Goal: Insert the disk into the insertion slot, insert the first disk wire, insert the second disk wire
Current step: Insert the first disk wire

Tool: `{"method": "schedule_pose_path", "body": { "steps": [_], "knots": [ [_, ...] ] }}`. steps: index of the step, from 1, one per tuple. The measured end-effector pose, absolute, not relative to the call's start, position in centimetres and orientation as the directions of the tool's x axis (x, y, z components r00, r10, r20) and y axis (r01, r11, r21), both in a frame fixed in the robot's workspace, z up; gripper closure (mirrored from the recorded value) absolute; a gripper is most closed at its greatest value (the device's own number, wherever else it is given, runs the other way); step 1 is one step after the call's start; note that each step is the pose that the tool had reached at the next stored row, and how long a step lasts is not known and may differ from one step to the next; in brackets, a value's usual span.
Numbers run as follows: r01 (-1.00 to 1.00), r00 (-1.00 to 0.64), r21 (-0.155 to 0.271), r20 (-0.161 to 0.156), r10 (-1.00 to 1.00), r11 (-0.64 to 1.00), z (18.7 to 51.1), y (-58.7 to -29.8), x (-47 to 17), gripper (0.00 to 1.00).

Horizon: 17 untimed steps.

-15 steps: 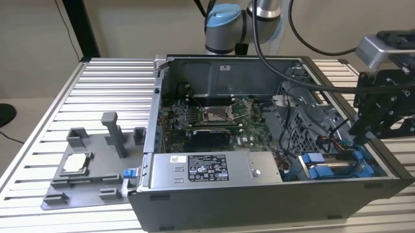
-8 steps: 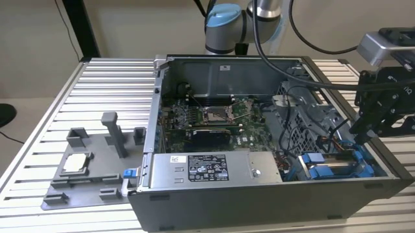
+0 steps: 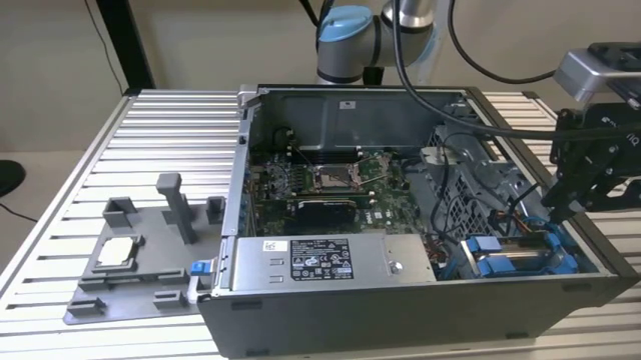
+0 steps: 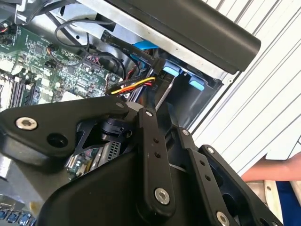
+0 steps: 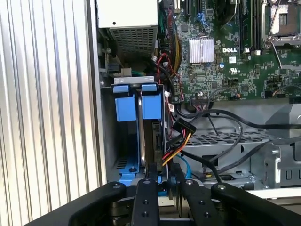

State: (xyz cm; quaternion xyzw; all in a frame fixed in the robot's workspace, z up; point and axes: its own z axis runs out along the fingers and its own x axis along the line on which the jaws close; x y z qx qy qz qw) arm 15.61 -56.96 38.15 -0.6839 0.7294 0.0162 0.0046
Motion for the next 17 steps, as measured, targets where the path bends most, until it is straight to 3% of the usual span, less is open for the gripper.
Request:
{"method": "schedule_pose_path", "body": {
  "steps": [13, 17],
  "knots": [
    [-0.992, -0.125, 0.019, -0.029, -0.992, 0.124, 37.5, -56.7, 17.1, 0.00],
    [-0.991, -0.129, 0.043, -0.026, -0.991, 0.127, 37.4, -56.7, 17.7, 0.00]
  ]
}}
